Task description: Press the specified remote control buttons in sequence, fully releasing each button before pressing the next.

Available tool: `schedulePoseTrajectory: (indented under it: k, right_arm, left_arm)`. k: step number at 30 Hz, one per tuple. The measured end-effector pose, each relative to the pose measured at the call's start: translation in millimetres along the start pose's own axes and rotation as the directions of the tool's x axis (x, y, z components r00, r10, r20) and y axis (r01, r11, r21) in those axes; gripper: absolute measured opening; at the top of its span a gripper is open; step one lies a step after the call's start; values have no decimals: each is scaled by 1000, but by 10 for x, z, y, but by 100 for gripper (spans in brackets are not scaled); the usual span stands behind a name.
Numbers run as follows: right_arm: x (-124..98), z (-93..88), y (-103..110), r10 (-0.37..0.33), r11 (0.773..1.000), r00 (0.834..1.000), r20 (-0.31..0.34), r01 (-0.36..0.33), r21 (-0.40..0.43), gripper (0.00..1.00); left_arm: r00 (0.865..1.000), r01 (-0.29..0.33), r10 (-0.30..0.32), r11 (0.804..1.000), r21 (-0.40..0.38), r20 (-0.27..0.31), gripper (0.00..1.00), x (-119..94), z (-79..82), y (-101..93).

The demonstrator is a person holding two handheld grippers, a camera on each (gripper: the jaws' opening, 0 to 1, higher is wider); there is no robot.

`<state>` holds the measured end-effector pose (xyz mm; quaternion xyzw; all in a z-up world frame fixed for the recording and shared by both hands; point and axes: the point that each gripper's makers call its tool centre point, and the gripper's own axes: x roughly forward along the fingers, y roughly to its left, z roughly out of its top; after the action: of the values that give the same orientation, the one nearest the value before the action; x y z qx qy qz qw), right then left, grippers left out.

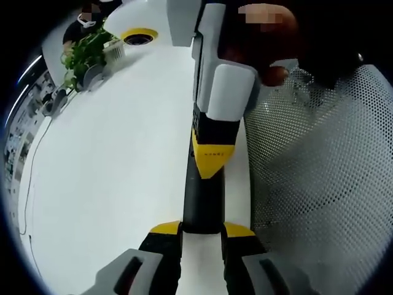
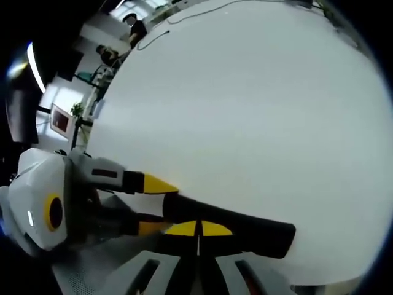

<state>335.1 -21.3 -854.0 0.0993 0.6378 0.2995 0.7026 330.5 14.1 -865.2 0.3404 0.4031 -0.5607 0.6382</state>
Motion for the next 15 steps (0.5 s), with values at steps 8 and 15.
schedulePoseTrajectory:
  k: [8, 15]
  right_arm:
    - [3, 14, -12, -10, 1000, 1000, 9, 10, -9, 0]
    - [11, 42, -20, -43, 999, 999, 30, 44, -29, 0]
  left_arm:
    - [1000, 0, 0, 1000, -3, -1, 24, 2, 5, 1]
    - [1000, 1, -1, 1000, -19, -5, 24, 7, 11, 1]
